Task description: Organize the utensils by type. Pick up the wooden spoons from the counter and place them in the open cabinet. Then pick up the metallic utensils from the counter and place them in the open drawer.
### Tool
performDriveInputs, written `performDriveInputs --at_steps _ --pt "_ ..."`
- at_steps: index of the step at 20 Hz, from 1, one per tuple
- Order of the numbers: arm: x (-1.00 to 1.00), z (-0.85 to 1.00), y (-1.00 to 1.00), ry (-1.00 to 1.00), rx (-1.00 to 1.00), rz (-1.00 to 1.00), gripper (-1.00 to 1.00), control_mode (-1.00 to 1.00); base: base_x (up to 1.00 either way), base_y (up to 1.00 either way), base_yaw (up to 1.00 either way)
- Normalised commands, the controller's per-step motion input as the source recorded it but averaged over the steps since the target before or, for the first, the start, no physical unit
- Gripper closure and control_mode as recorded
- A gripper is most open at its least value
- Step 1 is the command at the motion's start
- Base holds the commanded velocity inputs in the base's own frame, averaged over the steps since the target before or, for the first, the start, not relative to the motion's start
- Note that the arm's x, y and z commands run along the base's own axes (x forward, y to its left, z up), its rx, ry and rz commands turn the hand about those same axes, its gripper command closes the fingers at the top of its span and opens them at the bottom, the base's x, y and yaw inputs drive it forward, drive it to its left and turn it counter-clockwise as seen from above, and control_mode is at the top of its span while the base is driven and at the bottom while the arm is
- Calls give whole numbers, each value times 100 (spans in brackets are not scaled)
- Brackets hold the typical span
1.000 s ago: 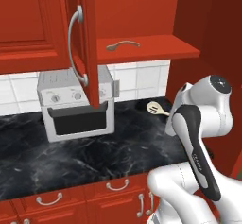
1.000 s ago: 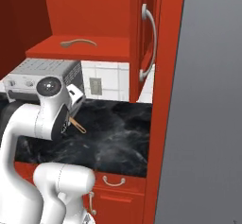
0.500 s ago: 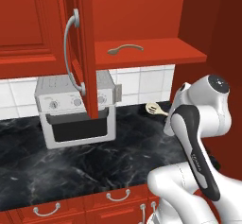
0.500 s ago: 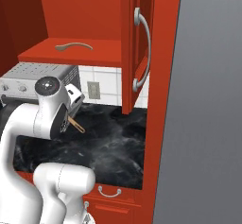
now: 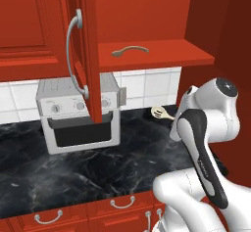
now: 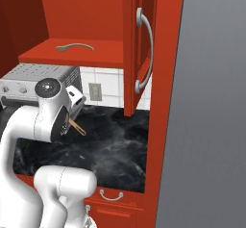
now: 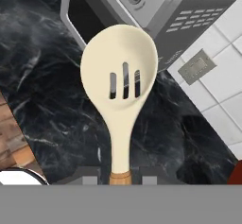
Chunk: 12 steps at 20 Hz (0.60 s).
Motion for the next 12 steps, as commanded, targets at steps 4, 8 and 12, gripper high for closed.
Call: performDriveInputs --at_steps 4,8,12 --pt "0 0 0 0 0 0 100 100 -3 0 5" --pt "-5 7 0 -14 0 6 100 -100 -6 0 7" --pt "-3 27 0 -26 -1 7 100 -100 0 0 0"
